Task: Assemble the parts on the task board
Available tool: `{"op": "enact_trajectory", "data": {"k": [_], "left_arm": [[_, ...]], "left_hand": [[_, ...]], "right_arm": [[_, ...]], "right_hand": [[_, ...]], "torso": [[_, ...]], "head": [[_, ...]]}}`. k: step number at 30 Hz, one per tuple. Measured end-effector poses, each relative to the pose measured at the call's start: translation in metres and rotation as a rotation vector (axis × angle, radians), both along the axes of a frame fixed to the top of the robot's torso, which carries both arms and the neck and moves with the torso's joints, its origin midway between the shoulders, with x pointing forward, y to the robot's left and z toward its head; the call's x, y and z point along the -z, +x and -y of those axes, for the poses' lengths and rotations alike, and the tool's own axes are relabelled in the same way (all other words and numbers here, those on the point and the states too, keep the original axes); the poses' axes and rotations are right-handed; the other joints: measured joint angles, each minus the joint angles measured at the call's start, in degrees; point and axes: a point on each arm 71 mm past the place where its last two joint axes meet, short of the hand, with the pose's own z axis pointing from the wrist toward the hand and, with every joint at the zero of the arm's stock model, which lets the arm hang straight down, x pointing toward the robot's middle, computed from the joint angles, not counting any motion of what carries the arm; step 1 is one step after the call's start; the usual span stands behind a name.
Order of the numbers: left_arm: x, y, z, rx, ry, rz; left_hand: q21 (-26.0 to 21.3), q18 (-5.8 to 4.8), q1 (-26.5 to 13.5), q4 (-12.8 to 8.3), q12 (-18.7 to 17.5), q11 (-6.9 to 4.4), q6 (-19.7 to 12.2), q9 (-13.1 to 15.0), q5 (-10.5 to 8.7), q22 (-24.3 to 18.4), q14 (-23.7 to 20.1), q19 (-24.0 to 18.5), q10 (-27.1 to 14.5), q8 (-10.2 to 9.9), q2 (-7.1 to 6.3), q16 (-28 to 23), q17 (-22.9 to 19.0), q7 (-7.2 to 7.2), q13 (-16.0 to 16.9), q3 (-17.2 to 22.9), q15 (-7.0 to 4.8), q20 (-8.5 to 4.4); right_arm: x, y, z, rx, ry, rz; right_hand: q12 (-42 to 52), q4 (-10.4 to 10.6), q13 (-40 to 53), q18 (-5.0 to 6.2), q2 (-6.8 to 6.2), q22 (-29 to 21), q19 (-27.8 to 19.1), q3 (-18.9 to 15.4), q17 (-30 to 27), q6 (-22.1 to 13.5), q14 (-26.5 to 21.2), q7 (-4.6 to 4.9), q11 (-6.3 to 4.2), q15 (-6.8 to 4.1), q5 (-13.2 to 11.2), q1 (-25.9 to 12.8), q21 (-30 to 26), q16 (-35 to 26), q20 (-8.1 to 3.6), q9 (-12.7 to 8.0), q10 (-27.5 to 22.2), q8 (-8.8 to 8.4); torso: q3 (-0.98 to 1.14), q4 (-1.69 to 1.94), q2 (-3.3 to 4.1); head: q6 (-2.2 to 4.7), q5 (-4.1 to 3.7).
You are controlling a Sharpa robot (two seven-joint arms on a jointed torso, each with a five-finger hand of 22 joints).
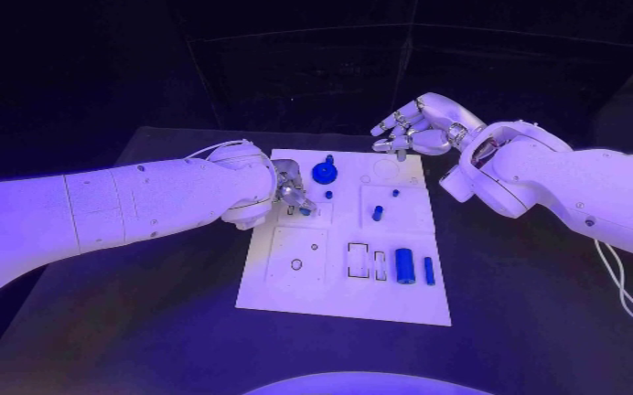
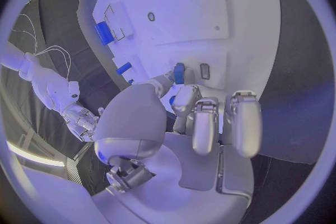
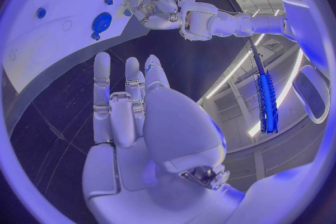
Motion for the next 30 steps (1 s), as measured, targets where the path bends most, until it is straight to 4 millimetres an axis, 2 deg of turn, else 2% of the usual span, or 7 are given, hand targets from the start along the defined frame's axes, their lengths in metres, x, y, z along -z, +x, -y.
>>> {"op": "enact_trajectory", "data": {"k": [11,13,17,19,20,23,30], "left_arm": [[0.0002,0.0001,0.0001,0.002,0.003,-0.002],[0.0003,0.0003,0.0002,0.002,0.004,-0.004],[0.0006,0.0009,0.0012,0.004,0.008,-0.006],[0.0006,0.0011,0.0016,0.005,0.010,-0.007],[0.0008,0.0013,0.0019,0.005,0.011,-0.007],[0.0010,0.0018,0.0022,0.006,0.014,-0.009],[0.0019,0.0023,0.0026,0.007,0.021,-0.015]], "left_hand": [[0.0,0.00,-0.2,-0.1,0.0,0.00,0.0,0.0,-0.03,0.0,0.0,0.0,0.0,0.0,-0.23,0.0,0.0,0.01,0.0,0.1,0.00,0.00],[0.0,0.00,-0.7,-0.3,0.0,0.00,0.0,0.2,-0.03,0.0,0.0,0.0,0.0,0.0,-0.68,0.0,0.0,0.01,0.0,0.3,0.00,0.00],[0.0,0.00,-3.5,-3.7,0.3,-0.12,0.7,0.7,-0.04,0.0,0.0,0.0,0.5,0.6,-1.84,0.0,0.0,-0.09,0.0,3.4,0.00,0.00],[0.0,0.00,-4.1,-4.4,0.3,-0.12,0.9,1.0,-0.04,0.0,0.0,-0.1,0.5,0.7,-2.46,0.0,0.0,0.08,0.1,3.3,0.00,-0.12],[0.0,0.00,-4.5,-4.6,0.3,-0.05,1.1,1.0,-0.04,0.0,0.0,-0.2,0.6,0.7,-2.59,0.0,0.0,-0.13,0.1,3.1,0.00,-0.20],[0.0,0.00,-5.0,-4.0,0.3,-0.15,1.4,1.4,-0.02,0.0,-0.2,-0.2,0.7,1.0,-2.63,0.0,0.0,-0.42,0.1,1.3,-0.21,-0.21],[0.0,0.00,-5.6,-3.2,0.3,-0.36,2.2,1.8,-0.01,0.0,-0.2,0.0,0.9,1.1,-2.08,0.0,0.0,-1.16,0.3,-1.4,-0.21,-0.43]], "right_arm": [[0.0001,0.0000,-0.0001,-0.001,-0.001,-0.001],[0.0002,-0.0001,-0.0004,-0.002,-0.001,-0.001],[0.0001,-0.0001,-0.0008,-0.003,-0.002,0.000],[0.0001,-0.0002,-0.0009,-0.003,-0.003,0.000],[0.0001,-0.0003,-0.0010,-0.004,-0.003,0.001],[0.0001,-0.0003,-0.0011,-0.005,-0.005,0.002],[0.0001,-0.0004,-0.0012,-0.005,-0.006,0.003]], "right_hand": [[0.0,0.0,0.0,0.00,0.23,0.0,0.0,0.0,0.0,0.0,0.0,0.00,0.00,0.00,0.0,-0.2,0.0,0.0,0.00,0.0,0.0,0.00],[0.0,0.0,0.0,0.00,0.23,0.0,0.0,0.0,0.0,0.0,0.0,0.00,0.00,0.00,0.0,-0.2,0.0,0.0,0.00,0.0,0.0,0.00],[0.0,0.0,0.0,0.00,0.23,0.0,0.0,0.0,0.0,0.0,0.0,0.00,0.01,0.00,0.0,-0.2,0.0,0.0,0.00,0.0,0.0,0.00],[0.0,0.0,0.0,0.00,0.22,0.0,0.0,0.0,0.0,0.0,0.0,0.00,0.00,0.00,0.0,-0.2,0.0,0.0,0.00,0.0,0.0,0.00],[0.0,0.0,0.0,0.00,0.25,0.0,0.0,-0.3,0.0,0.0,0.0,0.00,0.02,0.00,0.0,-0.2,0.0,3.8,0.00,0.0,0.0,0.00],[0.0,-0.2,0.0,0.00,0.60,0.1,0.2,-0.8,0.0,0.0,0.0,0.00,0.21,0.00,0.0,0.2,-0.2,9.4,0.21,0.0,-0.2,0.00],[0.0,-0.2,-0.1,0.00,0.89,0.2,0.2,-1.5,0.0,-0.2,0.0,0.21,0.21,0.00,0.0,0.4,-0.2,9.7,0.21,0.0,-0.2,0.00]], "torso": [[0.01,0.01,-0.02],[0.02,0.02,-0.02],[0.02,0.02,-0.03],[0.02,0.02,-0.03],[0.02,0.02,-0.03],[0.02,0.02,-0.03],[0.02,0.01,-0.02]], "head": [[-0.14,0.05],[-0.16,0.09],[-0.22,0.13],[-0.22,0.13],[-0.23,0.14],[-0.26,0.16],[-0.32,0.12]]}}
